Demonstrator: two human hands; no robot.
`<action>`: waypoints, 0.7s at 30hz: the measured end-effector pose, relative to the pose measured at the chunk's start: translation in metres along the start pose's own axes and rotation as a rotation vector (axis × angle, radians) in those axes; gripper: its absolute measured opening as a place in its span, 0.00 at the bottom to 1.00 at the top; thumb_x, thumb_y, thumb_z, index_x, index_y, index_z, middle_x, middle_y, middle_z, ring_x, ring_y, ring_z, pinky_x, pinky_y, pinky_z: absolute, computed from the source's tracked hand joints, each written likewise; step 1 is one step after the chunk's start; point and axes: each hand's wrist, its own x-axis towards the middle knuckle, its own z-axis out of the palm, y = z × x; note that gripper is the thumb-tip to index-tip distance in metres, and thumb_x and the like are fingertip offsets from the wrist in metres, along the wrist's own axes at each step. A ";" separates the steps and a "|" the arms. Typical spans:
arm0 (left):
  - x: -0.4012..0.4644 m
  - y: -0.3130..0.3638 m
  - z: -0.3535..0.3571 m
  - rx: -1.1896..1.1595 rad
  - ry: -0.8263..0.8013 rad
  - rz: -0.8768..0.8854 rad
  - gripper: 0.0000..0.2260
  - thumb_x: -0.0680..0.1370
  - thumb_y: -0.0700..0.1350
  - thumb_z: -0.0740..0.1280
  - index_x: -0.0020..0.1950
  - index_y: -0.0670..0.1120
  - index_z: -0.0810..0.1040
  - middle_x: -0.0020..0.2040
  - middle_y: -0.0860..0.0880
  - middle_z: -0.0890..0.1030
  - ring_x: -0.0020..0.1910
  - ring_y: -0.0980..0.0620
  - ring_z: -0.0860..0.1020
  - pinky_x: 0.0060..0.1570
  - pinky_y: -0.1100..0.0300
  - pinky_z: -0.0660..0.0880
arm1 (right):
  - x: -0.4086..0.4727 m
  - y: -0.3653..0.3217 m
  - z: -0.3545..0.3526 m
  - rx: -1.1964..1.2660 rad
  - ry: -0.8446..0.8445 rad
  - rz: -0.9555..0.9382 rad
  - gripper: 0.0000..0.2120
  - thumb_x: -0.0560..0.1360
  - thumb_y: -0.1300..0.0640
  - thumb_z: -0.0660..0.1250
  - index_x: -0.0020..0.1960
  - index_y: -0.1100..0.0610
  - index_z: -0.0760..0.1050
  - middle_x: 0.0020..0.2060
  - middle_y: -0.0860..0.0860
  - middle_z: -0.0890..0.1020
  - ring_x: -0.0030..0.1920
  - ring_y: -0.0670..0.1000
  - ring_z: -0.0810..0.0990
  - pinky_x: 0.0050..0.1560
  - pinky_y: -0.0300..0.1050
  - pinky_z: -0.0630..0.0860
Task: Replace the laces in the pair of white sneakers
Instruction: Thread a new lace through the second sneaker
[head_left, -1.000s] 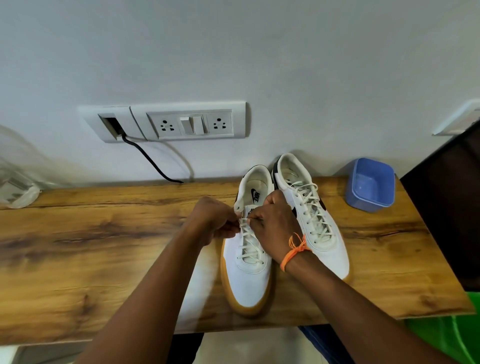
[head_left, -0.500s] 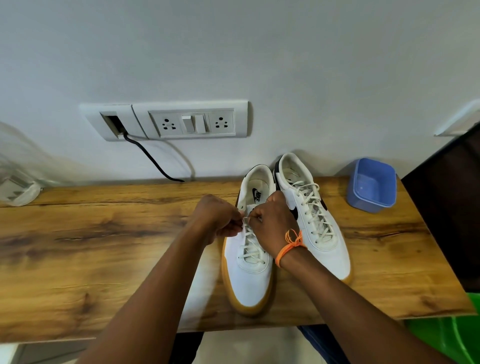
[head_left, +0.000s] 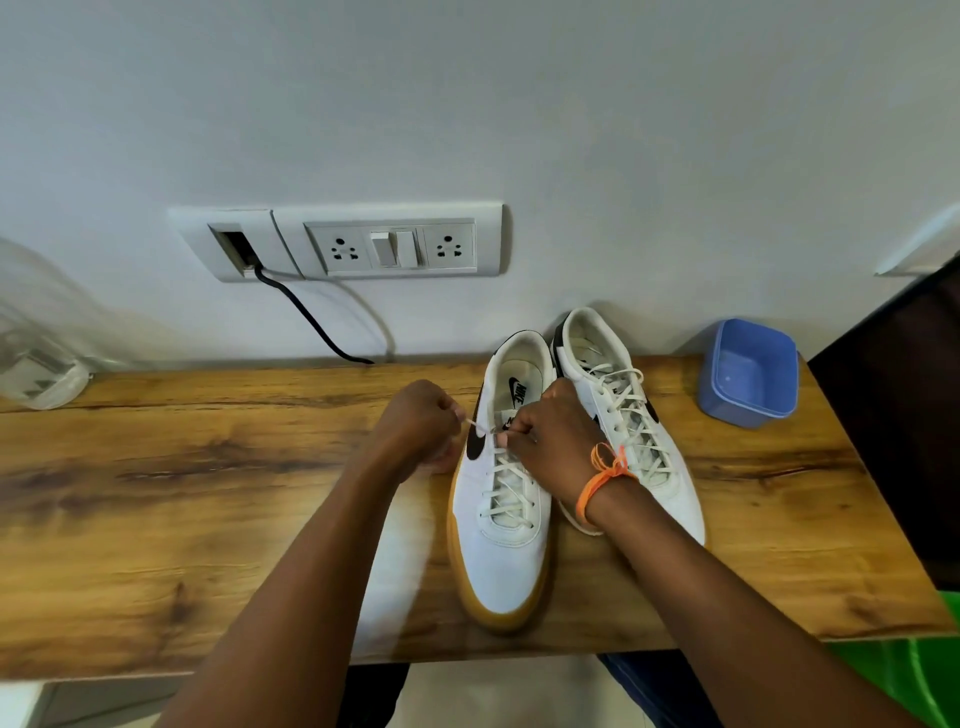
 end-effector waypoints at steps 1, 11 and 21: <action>0.001 -0.001 -0.006 -0.039 0.034 0.000 0.08 0.82 0.36 0.60 0.45 0.40 0.77 0.42 0.41 0.79 0.34 0.46 0.81 0.34 0.55 0.76 | 0.002 0.004 -0.004 0.018 -0.040 -0.011 0.10 0.74 0.52 0.71 0.35 0.52 0.80 0.50 0.54 0.72 0.43 0.53 0.77 0.47 0.45 0.74; 0.003 0.000 -0.041 -0.509 0.449 -0.009 0.10 0.84 0.37 0.57 0.47 0.44 0.74 0.43 0.47 0.76 0.33 0.51 0.77 0.32 0.59 0.73 | 0.006 0.018 -0.019 0.084 -0.181 -0.077 0.10 0.75 0.51 0.70 0.36 0.41 0.77 0.45 0.51 0.74 0.48 0.48 0.74 0.51 0.46 0.73; -0.009 0.000 0.012 -0.104 -0.020 -0.124 0.18 0.74 0.50 0.75 0.44 0.32 0.82 0.39 0.40 0.84 0.31 0.45 0.79 0.31 0.55 0.82 | 0.008 0.025 -0.033 0.129 -0.087 -0.055 0.16 0.77 0.64 0.61 0.56 0.50 0.83 0.55 0.48 0.83 0.54 0.49 0.80 0.56 0.48 0.77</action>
